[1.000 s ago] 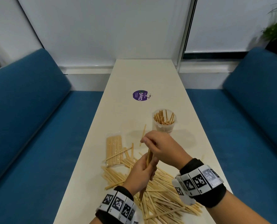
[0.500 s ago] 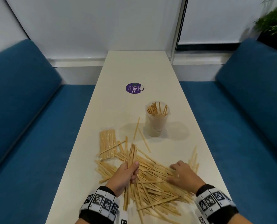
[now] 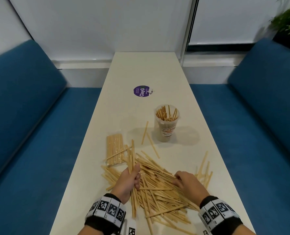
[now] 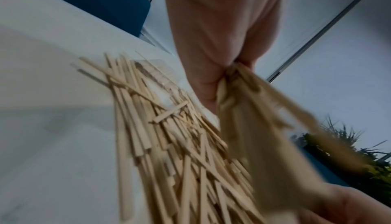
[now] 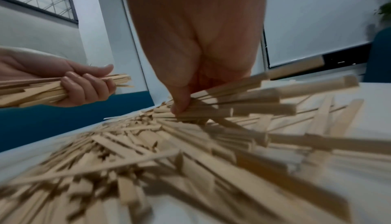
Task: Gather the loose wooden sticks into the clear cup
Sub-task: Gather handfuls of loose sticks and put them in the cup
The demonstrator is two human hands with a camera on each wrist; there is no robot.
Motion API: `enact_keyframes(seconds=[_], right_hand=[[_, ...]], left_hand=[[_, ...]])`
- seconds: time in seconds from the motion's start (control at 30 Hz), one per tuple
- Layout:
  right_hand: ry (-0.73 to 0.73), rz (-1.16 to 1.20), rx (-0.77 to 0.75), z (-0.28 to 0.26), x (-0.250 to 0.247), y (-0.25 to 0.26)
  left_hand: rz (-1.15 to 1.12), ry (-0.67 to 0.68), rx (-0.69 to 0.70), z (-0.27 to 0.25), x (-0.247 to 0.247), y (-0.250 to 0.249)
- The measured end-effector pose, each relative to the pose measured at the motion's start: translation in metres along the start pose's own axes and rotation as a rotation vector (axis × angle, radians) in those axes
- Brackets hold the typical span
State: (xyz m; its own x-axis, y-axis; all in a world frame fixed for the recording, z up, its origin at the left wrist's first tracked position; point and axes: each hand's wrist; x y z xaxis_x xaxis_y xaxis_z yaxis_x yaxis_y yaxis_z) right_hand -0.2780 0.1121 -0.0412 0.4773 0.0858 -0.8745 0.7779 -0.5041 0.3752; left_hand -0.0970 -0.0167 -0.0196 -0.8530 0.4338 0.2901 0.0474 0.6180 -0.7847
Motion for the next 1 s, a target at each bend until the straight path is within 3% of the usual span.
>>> enact_keyframes(seconds=[0.17, 0.53, 0.8, 1.0], right_hand=[[-0.083, 0.169, 0.048, -0.003, -0.014, -0.002], [-0.156, 0.430, 0.144, -0.011, -0.047, -0.005], [-0.200, 0.506, 0.099, -0.022, -0.067, -0.005], [-0.196, 0.585, 0.056, -0.019, -0.075, 0.009]], left_hand=[[-0.030, -0.040, 0.084, -0.001, 0.011, -0.012], [0.134, 0.013, 0.070, 0.007, 0.022, -0.003], [0.082, -0.050, 0.094, 0.016, 0.017, -0.005], [0.311, -0.002, 0.206, 0.015, 0.026, -0.014]])
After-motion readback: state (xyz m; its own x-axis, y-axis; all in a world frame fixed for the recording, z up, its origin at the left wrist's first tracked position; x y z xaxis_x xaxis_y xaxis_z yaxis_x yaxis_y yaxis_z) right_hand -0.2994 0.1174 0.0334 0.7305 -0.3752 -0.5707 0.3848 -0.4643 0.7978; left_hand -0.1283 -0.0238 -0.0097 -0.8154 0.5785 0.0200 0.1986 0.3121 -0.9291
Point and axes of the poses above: each hand's wrist, its own z-axis towards the middle knuckle, its own x-axis out of the palm, y = z × x, and after that the axes turned 7 degrees about -z, right-handed
